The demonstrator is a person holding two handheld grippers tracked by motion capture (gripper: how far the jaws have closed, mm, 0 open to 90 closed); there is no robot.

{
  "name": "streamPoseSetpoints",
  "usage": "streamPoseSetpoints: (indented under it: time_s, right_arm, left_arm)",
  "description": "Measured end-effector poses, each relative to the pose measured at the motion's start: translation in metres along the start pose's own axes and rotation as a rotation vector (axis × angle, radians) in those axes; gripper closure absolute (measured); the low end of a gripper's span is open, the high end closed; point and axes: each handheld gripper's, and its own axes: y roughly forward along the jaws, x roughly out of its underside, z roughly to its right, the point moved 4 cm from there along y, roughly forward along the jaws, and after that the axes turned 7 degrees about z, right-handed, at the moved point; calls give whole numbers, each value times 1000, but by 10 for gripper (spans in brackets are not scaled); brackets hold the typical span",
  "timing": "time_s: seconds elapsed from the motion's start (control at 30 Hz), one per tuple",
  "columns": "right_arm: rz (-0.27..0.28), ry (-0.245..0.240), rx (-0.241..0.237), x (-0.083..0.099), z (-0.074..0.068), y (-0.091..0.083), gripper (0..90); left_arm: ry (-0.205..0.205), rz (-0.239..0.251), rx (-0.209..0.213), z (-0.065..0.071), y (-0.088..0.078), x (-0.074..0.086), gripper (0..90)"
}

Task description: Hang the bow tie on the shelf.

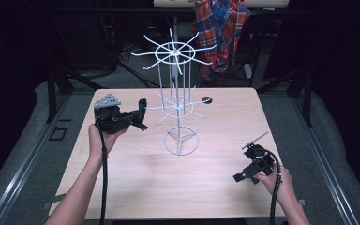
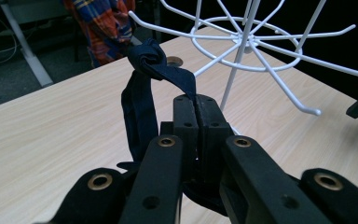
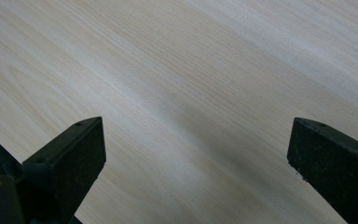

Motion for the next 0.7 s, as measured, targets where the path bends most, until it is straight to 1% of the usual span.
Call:
streamPoseSetpoints:
  time_s: [0.07, 0.1, 0.13, 0.2, 0.23, 0.27, 0.3, 0.33, 0.37, 0.43, 0.5, 0.6, 0.7]
  right_arm:
    - [-2, -2, 1, 0, 0, 0, 42]
    - [6, 6, -5, 0, -1, 0, 41]
    - [22, 17, 4, 0, -1, 1, 42]
    - [20, 18, 3, 0, -1, 1, 42]
    - [12, 13, -6, 0, -1, 1, 42]
    - [27, 24, -2, 0, -2, 2, 42]
    - [20, 18, 4, 0, -1, 1, 42]
    - [29, 27, -4, 0, -2, 2, 42]
    - [22, 17, 4, 0, -1, 1, 43]
    - [19, 17, 3, 0, -1, 1, 42]
    - [-12, -10, 0, 0, 1, -1, 43]
    - [7, 7, -7, 0, -1, 0, 43]
    - [2, 3, -7, 0, -1, -1, 42]
  left_arm:
    - [5, -1, 2, 1, 1, -1, 882]
    - [7, -2, 5, 2, 1, -1, 882]
    - [6, 2, 7, 3, 2, -2, 882]
    - [13, 0, 12, 4, 3, -2, 883]
    - [14, 1, 15, 5, 4, -3, 882]
    - [19, -1, 21, 6, 5, -3, 882]
    - [19, -1, 21, 6, 5, -3, 882]
    - [24, -5, 25, 8, 7, -3, 882]
    - [25, -7, 27, 9, 8, -3, 882]
    - [30, -10, 35, 10, 11, -3, 883]
    - [32, -16, 39, 11, 13, -3, 882]
    - [39, -17, 45, 12, 15, -3, 882]
    - [41, -21, 55, 15, 18, -3, 882]
